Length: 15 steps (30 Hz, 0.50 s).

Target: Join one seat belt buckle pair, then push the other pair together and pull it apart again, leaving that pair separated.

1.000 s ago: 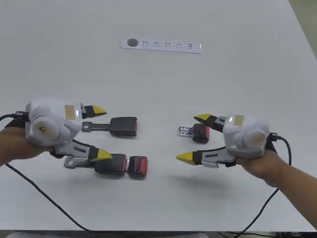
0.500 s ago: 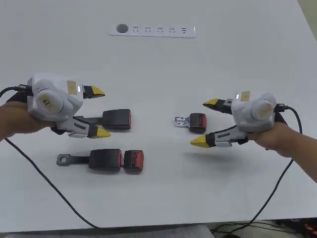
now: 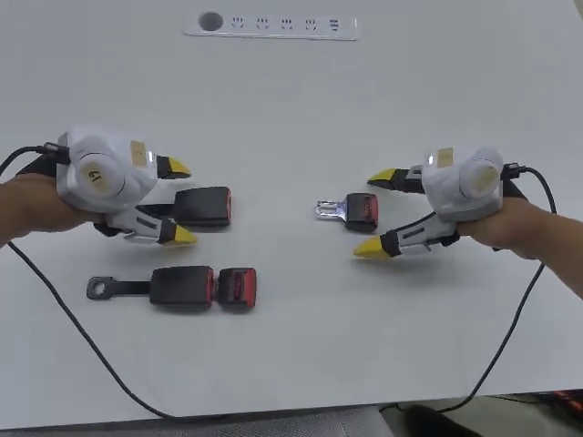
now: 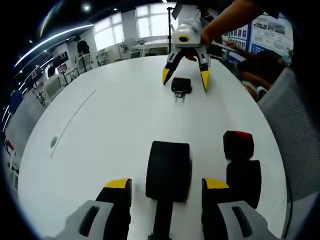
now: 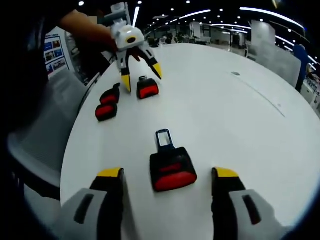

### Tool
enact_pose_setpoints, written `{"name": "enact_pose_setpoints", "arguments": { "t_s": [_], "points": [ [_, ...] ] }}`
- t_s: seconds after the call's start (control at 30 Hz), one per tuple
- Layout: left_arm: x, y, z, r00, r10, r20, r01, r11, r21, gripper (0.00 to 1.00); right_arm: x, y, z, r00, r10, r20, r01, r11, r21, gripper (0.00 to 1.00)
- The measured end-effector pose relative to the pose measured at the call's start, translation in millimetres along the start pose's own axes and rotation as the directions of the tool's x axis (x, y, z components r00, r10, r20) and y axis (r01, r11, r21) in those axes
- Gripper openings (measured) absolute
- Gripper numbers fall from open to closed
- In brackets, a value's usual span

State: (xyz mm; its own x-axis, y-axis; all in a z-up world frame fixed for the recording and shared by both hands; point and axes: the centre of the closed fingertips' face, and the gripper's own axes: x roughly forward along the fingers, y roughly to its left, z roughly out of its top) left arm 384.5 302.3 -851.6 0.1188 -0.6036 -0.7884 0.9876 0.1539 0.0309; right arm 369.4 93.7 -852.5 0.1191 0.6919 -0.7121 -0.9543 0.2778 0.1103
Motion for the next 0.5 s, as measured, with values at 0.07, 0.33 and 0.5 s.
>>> {"name": "enact_pose_setpoints", "arguments": {
  "t_s": [0.07,0.33,0.5],
  "points": [
    [3.0,-1.6,-2.7,0.9999,-0.01,-0.004,0.01,1.0,-0.004,0.58,0.2,-1.8,0.0,1.0,0.002,0.001,-0.002,1.0,-0.004,0.72],
    [3.7,-2.7,-0.7,0.9994,-0.032,0.013,0.032,0.999,-0.016,0.49,-2.4,-1.1,-3.7,0.9992,0.037,-0.015,-0.037,0.999,-0.037,0.57],
    [3.3,-5.3,-0.1,0.9987,-0.048,0.015,0.048,0.999,0.006,0.42,-1.6,-6.8,-3.5,0.9994,0.028,-0.022,-0.029,0.998,-0.052,0.48]
  ]
}}
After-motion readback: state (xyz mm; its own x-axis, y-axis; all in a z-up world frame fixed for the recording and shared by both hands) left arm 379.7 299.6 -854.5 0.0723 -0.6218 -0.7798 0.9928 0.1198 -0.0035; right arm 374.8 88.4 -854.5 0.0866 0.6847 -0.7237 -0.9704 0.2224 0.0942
